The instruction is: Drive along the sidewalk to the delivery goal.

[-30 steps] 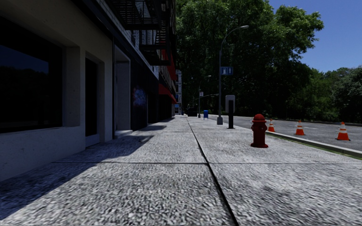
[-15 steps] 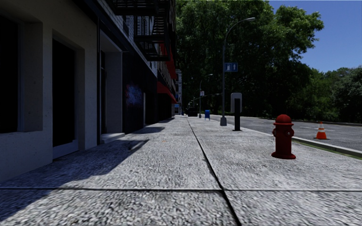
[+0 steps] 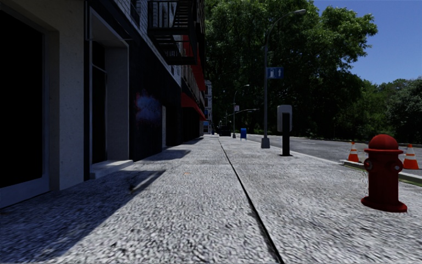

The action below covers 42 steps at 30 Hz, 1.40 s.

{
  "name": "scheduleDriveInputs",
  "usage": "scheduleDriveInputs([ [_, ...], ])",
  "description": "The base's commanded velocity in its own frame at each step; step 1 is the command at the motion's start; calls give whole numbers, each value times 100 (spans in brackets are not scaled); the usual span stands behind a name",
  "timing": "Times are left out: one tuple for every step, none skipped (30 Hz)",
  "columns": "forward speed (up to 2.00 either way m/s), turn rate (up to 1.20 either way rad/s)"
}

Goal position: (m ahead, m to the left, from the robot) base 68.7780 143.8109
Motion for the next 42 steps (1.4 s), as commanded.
scheduleDriveInputs([
  [200,0],
  [200,0],
  [200,0],
  [200,0],
  [200,0],
  [200,0],
  [200,0],
  [200,0],
  [200,0],
  [200,0],
  [200,0],
  [200,0],
  [200,0],
  [200,0],
  [200,0],
  [200,0],
  [200,0],
  [200,0],
  [200,0],
  [200,0],
  [200,0],
  [200,0],
  [200,0],
  [200,0],
  [200,0],
  [200,0],
  [200,0],
  [200,0],
  [200,0],
  [200,0],
  [200,0],
  [200,0],
  [200,0],
  [200,0],
  [200,0],
  [200,0],
  [200,0],
  [200,0],
  [200,0],
  [200,0],
  [200,0],
  [200,0],
])
